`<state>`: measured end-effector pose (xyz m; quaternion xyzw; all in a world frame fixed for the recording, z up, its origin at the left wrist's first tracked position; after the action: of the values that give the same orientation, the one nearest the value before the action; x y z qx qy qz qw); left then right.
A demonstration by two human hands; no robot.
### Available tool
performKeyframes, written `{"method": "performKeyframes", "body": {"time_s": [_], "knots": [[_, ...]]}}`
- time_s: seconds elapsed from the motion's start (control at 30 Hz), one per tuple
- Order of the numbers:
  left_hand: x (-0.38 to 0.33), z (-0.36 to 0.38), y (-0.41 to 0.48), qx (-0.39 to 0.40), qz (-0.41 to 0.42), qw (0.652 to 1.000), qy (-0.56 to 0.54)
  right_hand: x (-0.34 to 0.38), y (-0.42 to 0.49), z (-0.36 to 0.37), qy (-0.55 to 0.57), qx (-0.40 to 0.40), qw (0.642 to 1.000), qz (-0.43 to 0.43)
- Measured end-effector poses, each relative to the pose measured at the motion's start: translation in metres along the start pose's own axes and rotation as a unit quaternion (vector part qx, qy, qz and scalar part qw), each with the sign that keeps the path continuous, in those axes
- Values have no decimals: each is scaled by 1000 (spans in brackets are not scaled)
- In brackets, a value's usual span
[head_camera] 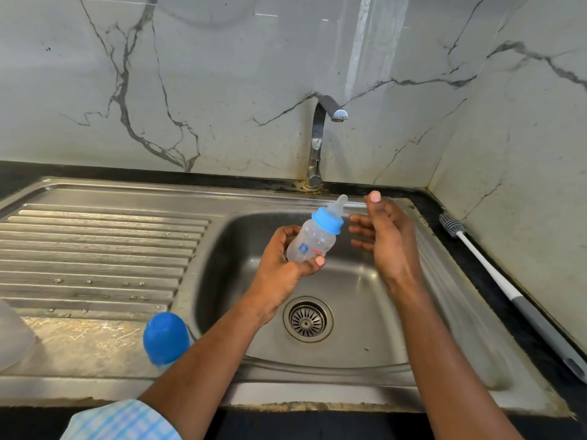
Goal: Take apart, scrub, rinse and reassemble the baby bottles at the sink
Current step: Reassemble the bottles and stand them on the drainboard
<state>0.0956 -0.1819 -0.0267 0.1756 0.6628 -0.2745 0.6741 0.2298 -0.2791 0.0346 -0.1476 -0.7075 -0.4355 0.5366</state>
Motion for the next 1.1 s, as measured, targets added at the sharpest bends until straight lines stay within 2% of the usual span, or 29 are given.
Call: {"method": "performKeyframes", "body": {"time_s": [0.1,0.2,0.27,0.37,0.43,0.53,0.6,0.73,0.83,0.97,1.1], "knots": [[3,0,2,-12,-8,1000,6,7,-3,6,26,34,999,-24],[4,-2,5,-19,-17,1000,-4,16,-4,3,29,-23,997,-73],[5,-2,5,-13,-17,1000,-2,13,-3,3,25,-29,998,-58],[6,1,5,-8,-16,1000,9,1,-4,9,11,31,999,-8],[7,0,5,-16,-19,1000,6,3,-6,12,4,45,999,-24],[8,-4,7,-24,-32,999,-4,13,-7,5,21,-7,998,-63],[8,-4,7,-15,-35,999,-6,9,-4,3,3,-22,998,-58],[8,5,3,29,-30,999,-6,-1,-4,10,-21,81,996,-26],[7,4,2,50,-30,998,-4,1,-6,14,-15,157,987,-39],[5,-1,3,46,-13,998,35,-3,-2,7,-31,176,982,-53],[4,2,1,100,-31,994,41,-4,-3,4,-6,200,979,-48]]}}
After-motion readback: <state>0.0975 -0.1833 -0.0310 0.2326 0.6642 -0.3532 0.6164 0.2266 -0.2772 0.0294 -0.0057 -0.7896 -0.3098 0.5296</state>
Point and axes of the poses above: each hand's wrist, its own y-axis towards the middle knuckle, its own z-axis out of the palm, x = y × z, the point moved 3 cm from there along y, towards the middle knuckle, and after that the axes turned 14 degrees about -z, right-handed, at the moved point
